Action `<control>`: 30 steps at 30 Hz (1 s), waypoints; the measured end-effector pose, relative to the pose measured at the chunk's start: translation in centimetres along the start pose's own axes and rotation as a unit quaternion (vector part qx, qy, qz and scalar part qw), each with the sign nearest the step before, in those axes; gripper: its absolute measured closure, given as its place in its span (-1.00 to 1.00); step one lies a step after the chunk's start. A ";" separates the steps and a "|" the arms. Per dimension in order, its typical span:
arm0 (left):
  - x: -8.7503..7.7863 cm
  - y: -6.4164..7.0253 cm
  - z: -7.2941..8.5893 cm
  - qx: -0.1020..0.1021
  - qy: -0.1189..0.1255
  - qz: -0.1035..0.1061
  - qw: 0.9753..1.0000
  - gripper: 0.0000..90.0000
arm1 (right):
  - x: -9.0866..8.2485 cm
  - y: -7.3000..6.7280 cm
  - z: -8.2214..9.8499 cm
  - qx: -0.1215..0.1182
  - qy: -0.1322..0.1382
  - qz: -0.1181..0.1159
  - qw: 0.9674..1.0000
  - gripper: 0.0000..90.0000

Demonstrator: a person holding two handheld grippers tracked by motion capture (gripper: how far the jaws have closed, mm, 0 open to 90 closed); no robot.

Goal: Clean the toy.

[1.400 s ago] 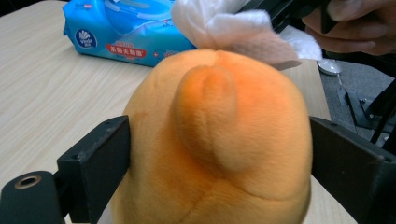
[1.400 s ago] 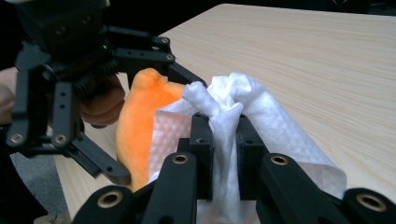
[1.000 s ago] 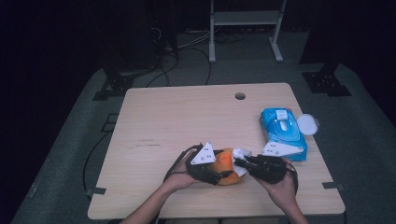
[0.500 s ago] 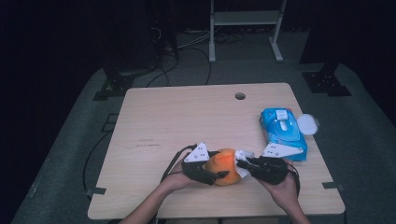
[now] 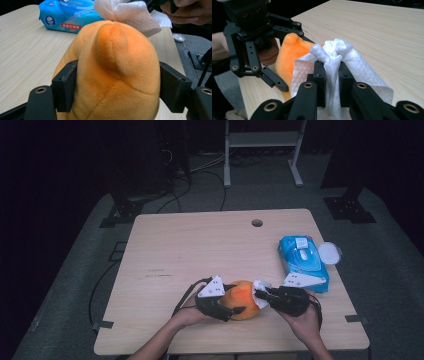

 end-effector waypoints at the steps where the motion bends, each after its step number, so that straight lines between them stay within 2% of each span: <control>1: 0.0 0.1 0.0 0.003 0.000 0.001 1.000 -0.42 | 0.0 -0.3 -0.1 -0.005 -0.001 -0.001 1.000 0.77; 6: 0.4 1.1 0.0 0.035 -0.005 0.009 0.999 -0.42 | 0.5 -2.7 -1.0 -0.030 0.005 -0.035 0.999 0.77; 8: 0.5 1.4 0.0 0.043 -0.009 0.007 0.999 -0.42 | 0.6 -2.9 -1.0 -0.040 0.001 -0.032 0.999 0.77; 11: 0.4 1.4 0.1 0.044 -0.011 0.011 0.999 -0.42 | 0.4 -1.6 -0.6 -0.028 -0.001 -0.020 0.999 0.77; 13: 0.4 1.5 0.0 0.049 -0.012 0.015 0.999 -0.42 | 0.2 -0.3 0.0 -0.005 -0.004 -0.008 1.000 0.77; 15: 0.2 1.5 -0.4 0.052 -0.008 0.023 0.998 -0.50 | 0.0 0.4 0.3 0.016 -0.003 -0.016 1.000 0.77; 18: 0.1 1.1 -0.9 0.030 -0.003 0.026 0.999 -0.69 | 0.1 0.1 0.4 0.008 -0.007 -0.019 1.000 0.77; 21: 0.3 1.2 -0.4 0.033 -0.001 0.026 0.999 -0.61 | 0.2 0.1 0.5 0.009 -0.009 -0.022 1.000 0.77; 23: 0.3 1.3 -0.4 0.028 -0.004 0.027 0.999 -0.52 | 0.1 0.2 0.5 0.008 -0.009 -0.020 1.000 0.77; 25: 0.3 1.4 -0.3 0.031 -0.004 0.026 0.999 -0.49 | -0.1 -0.3 0.2 0.006 -0.005 -0.019 1.000 0.77; 27: 0.4 1.6 -0.2 0.034 -0.003 0.030 0.999 -0.48 | 0.0 -1.2 -0.2 -0.004 0.001 -0.030 1.000 0.77; 30: 0.7 2.1 -0.2 0.052 -0.007 0.033 0.998 -0.48 | 0.5 -3.0 -0.7 -0.024 0.001 -0.052 0.998 0.77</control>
Point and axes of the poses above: each handheld gripper's, and its own axes: x roughly forward along the jaws, z roughly out of its underside, y roughly to its right, the point moved 5 cm from there along x, roughly forward along the jaws, and after that the axes turned 1 degree about x, right-handed, at the moved point
